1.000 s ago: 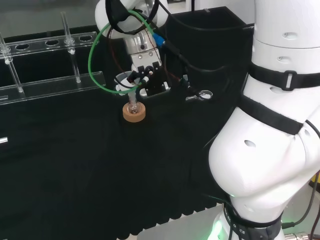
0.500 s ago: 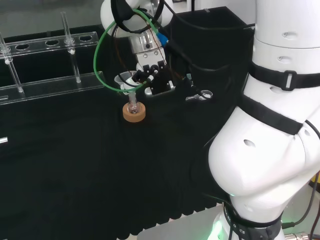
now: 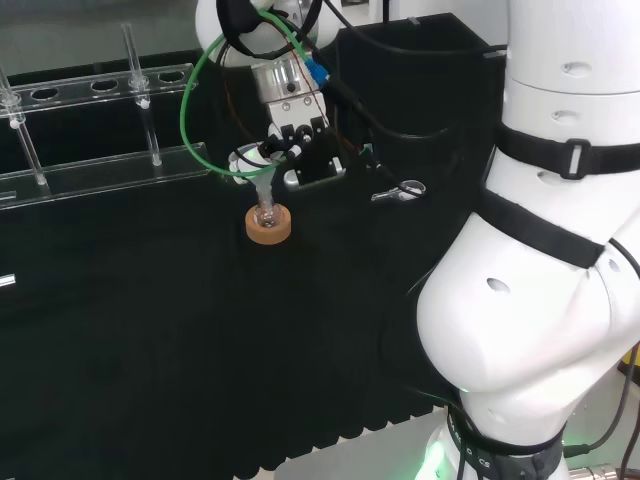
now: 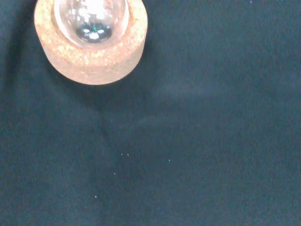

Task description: Place the funnel on the round-bottom flask.

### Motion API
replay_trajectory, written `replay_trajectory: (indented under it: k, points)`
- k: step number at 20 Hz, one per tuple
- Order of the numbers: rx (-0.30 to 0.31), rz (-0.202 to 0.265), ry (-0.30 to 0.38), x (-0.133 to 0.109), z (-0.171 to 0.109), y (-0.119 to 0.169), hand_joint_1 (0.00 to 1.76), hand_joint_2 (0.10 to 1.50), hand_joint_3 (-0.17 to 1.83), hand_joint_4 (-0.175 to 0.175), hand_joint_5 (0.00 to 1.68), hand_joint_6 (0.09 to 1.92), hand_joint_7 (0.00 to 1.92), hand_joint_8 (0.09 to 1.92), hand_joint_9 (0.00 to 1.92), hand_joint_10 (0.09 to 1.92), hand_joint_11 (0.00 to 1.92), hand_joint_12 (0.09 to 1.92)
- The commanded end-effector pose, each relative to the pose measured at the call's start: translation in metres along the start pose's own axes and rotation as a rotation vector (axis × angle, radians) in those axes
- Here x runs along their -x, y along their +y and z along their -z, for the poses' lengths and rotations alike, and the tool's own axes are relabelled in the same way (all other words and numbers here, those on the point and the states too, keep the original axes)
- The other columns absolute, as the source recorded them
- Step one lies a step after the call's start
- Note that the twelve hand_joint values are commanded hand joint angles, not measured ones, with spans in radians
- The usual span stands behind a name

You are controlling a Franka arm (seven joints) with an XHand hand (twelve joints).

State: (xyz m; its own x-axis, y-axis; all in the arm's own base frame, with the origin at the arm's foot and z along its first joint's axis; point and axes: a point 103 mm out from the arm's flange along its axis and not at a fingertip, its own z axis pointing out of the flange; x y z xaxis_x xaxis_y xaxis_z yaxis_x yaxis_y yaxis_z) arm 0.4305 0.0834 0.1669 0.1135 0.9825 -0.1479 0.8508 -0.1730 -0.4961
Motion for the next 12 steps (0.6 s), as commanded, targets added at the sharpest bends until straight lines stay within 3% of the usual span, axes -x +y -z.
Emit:
replay_trajectory:
  k: [1,8,10,12]
  points:
    - [0.041,0.021,-0.003,0.016,0.001,-0.005,0.03,0.66,-0.01,-0.175,0.0,0.09,0.0,0.09,0.0,0.09,0.05,1.55]
    - [0.127,-0.009,0.041,0.033,0.02,0.0,0.02,0.67,0.0,-0.175,0.0,0.09,0.0,0.09,0.0,0.09,0.0,1.52]
    - [0.188,-0.014,0.092,0.05,0.033,-0.003,0.02,0.67,0.0,-0.175,0.0,0.09,0.0,0.09,0.0,0.09,0.0,1.5]
    - [0.29,0.039,0.195,0.075,0.054,-0.013,0.02,0.67,0.0,-0.175,0.0,0.09,0.0,0.09,0.0,0.09,0.0,1.48]
